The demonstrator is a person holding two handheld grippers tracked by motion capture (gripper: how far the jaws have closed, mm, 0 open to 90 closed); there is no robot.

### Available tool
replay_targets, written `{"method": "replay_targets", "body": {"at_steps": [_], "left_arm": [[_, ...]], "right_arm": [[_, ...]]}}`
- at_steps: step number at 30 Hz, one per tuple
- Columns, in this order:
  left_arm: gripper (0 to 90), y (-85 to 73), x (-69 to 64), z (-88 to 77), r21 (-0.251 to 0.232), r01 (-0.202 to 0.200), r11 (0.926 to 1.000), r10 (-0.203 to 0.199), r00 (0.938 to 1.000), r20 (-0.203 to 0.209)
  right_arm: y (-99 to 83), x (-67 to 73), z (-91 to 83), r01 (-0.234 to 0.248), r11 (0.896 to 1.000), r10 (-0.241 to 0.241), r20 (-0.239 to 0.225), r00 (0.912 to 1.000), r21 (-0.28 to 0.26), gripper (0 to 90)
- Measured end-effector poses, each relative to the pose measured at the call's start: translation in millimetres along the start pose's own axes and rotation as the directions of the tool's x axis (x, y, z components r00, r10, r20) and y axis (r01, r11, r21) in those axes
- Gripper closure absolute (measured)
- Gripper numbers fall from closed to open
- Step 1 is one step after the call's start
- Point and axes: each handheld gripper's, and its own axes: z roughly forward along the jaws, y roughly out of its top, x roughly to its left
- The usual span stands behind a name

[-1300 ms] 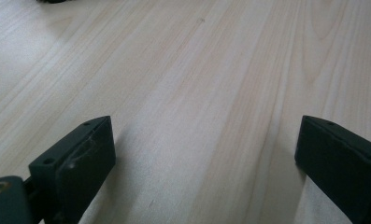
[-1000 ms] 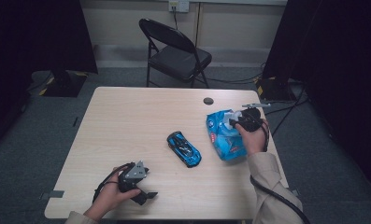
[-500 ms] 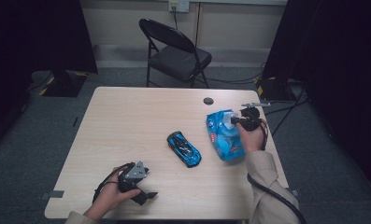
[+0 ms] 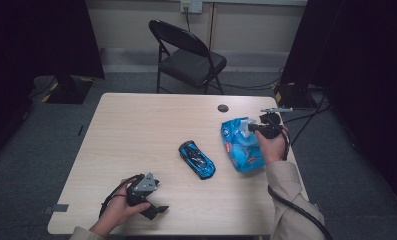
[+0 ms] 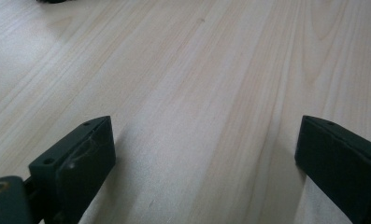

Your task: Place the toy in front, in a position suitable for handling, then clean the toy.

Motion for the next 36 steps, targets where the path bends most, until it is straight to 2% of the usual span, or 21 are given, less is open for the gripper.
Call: {"method": "replay_targets", "body": {"at_steps": [8, 36], "left_arm": [[4.4, 0.0, 0.0, 0.0, 0.001, 0.0, 1.0, 0.0, 1.0, 0.0], [4.4, 0.1, 0.1, 0.0, 0.0, -0.001, 1.0, 0.001, 1.0, 0.0]], "right_arm": [[3.4, -0.2, -5.5, -0.015, 1.0, 0.015, -0.024, 0.9996, -0.012, 89.9], [19.0, 0.7, -23.4, -0.01, 0.999, 0.008, -0.027, 0.9996, -0.043, 90.0]]}}
